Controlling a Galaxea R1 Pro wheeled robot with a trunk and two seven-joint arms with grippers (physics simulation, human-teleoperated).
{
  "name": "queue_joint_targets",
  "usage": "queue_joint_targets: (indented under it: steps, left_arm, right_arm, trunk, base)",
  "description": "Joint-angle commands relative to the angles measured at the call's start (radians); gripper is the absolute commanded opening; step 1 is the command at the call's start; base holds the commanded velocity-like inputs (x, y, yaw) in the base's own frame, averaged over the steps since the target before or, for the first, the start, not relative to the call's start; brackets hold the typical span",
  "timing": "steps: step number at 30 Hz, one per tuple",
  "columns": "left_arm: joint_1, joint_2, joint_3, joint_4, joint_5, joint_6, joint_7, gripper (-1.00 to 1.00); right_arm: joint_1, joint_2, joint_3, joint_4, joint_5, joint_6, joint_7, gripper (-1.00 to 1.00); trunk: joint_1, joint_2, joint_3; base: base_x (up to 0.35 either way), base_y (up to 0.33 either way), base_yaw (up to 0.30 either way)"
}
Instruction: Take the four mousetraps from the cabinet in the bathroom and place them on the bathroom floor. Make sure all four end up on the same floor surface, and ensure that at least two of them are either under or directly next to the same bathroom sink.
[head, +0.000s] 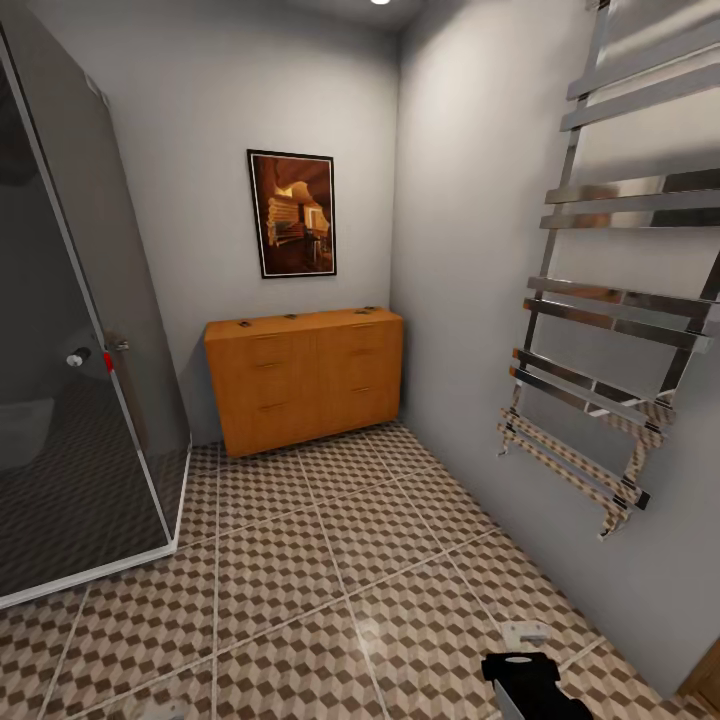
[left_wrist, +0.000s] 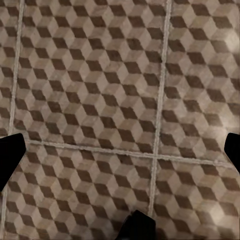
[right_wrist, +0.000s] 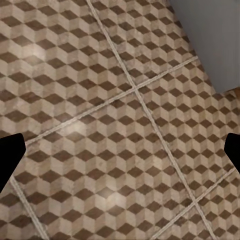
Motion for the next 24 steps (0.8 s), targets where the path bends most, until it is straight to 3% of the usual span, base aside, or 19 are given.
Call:
queue_joint_targets:
  steps: [1,3,6,8,15,20,24]
  left_arm:
    - [0.000,0.000,-0.024,0.005,0.010,-0.008,0.002,1.00]
    - [0.000,0.001,-0.049,0.009,0.008,-0.015,0.002,1.00]
    - [0.000,0.025,-0.129,0.012,0.007,-0.022,0.001,1.00]
    - [0.000,0.032,-0.148,0.012,0.007,-0.023,0.001,1.00]
    - [0.000,0.023,-0.176,0.040,0.007,-0.025,0.001,1.00]
    - [0.000,0.014,-0.193,0.053,0.007,-0.026,0.001,1.00]
    - [0.000,0.010,-0.206,0.058,0.007,-0.027,0.001,1.00]
  right_arm:
    - [0.000,0.000,0.000,-0.002,0.006,0.008,-0.002,1.00]
    - [0.000,-0.001,0.000,-0.002,0.007,0.006,-0.003,1.00]
    - [0.000,-0.002,0.000,-0.002,0.006,-0.021,-0.003,1.00]
    - [0.000,-0.002,0.000,-0.002,0.006,-0.054,-0.002,1.00]
    - [0.003,0.000,0.000,0.021,0.006,-0.180,-0.002,1.00]
    - [0.005,-0.002,0.001,0.040,0.008,-0.212,0.002,1.00]
    - [0.006,-0.002,0.012,0.049,0.071,-0.226,0.039,1.00]
  trunk:
    - [0.000,-0.001,-0.001]
    - [0.000,-0.001,-0.001]
    - [0.000,-0.001,-0.001]
    - [0.000,-0.001,-0.001]
    - [0.000,-0.001,-0.001]
    - [0.000,-0.001,-0.001]
    - [0.000,-0.001,-0.001]
  base:
    - [0.000,0.000,0.000]
    - [0.000,0.000,0.000]
    - [0.055,-0.025,0.000]
    - [0.191,-0.093,0.000]
    - [0.276,-0.106,0.000]
    - [0.319,-0.090,0.000]
    - [0.324,-0.085,0.000]
